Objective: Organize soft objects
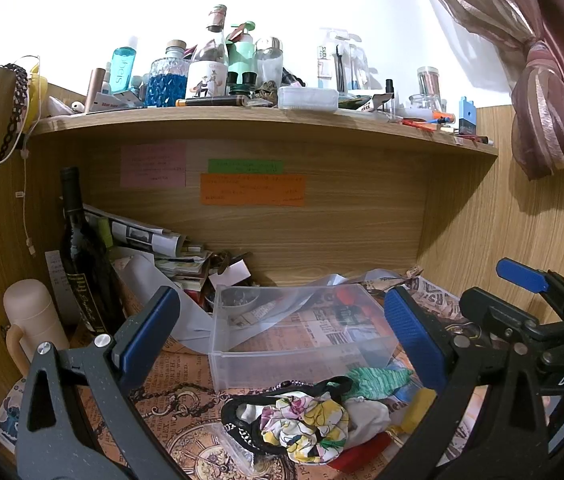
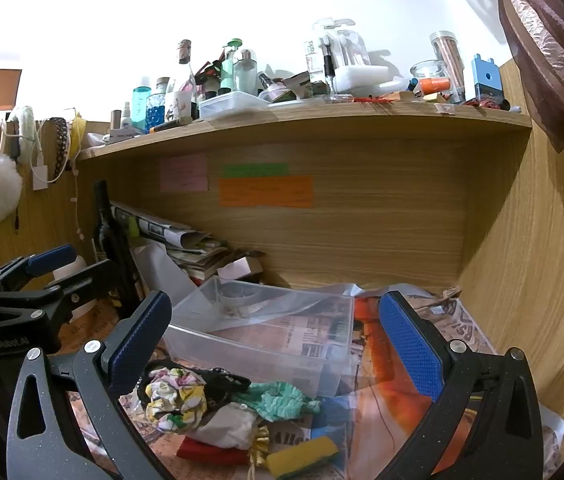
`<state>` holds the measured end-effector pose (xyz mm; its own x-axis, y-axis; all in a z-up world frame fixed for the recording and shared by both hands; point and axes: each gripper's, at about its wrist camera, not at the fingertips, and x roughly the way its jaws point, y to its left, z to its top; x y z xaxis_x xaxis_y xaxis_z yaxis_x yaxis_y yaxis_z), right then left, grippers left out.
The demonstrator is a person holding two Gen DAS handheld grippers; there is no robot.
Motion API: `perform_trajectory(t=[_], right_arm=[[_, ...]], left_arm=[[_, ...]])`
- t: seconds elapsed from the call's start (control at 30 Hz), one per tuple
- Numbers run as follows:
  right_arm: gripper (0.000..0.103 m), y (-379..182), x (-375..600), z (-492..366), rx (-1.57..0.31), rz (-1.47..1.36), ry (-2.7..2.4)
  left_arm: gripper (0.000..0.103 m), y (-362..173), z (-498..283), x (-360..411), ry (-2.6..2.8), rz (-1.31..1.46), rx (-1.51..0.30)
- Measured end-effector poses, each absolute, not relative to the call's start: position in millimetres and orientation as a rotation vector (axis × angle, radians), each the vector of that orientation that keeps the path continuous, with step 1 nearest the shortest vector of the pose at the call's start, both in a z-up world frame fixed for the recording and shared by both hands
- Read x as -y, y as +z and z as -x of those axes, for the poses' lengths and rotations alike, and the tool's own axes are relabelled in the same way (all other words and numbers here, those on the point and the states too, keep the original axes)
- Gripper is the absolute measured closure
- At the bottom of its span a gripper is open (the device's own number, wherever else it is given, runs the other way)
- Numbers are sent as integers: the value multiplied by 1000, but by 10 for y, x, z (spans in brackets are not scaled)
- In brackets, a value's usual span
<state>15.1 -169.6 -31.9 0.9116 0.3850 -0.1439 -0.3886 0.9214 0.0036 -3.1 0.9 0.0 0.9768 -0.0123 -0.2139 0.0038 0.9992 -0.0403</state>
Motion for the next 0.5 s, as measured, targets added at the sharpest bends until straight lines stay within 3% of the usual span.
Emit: perform_trajectory(t=[0.5], right_arm=[[0, -325, 1694, -136, -141, 19, 405]], left_arm=[[0, 1, 30, -10, -9, 39, -216]])
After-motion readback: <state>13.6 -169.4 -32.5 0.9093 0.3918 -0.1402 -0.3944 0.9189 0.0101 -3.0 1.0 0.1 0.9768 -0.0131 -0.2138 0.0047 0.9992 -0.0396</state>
